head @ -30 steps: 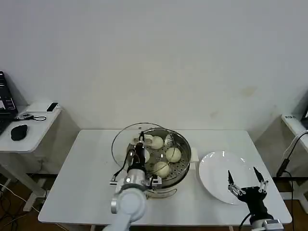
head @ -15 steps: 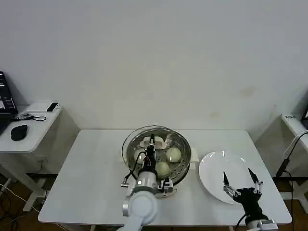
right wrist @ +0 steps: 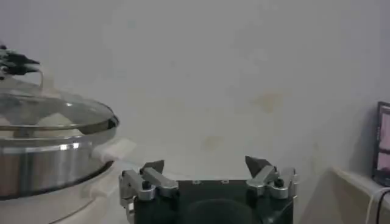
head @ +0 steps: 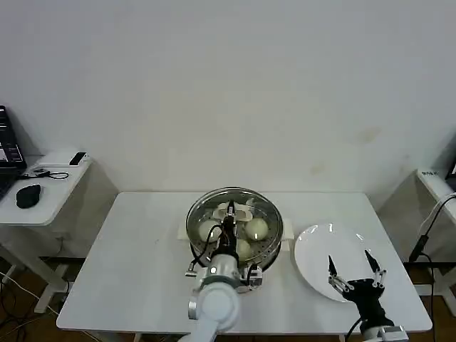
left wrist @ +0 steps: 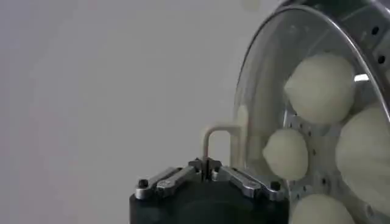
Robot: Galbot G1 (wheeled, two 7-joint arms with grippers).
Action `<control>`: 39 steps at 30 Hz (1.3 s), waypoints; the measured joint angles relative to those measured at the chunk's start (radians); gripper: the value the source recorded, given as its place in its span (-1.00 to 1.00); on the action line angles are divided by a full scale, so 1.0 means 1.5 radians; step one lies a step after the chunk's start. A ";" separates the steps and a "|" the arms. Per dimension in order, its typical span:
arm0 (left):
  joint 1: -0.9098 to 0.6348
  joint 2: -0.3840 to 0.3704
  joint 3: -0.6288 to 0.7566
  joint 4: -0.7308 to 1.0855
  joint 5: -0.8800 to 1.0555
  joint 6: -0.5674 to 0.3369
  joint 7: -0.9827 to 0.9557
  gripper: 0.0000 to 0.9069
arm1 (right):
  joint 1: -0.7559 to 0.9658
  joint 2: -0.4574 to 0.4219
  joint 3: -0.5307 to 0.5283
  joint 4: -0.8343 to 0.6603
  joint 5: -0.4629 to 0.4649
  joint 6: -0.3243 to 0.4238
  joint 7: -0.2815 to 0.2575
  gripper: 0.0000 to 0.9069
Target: Take steamed baozi put them in steamer then cover it.
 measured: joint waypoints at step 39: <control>0.011 -0.005 0.012 0.002 -0.001 -0.005 -0.003 1.00 | 0.008 0.006 -0.028 -0.004 -0.011 -0.007 0.001 1.00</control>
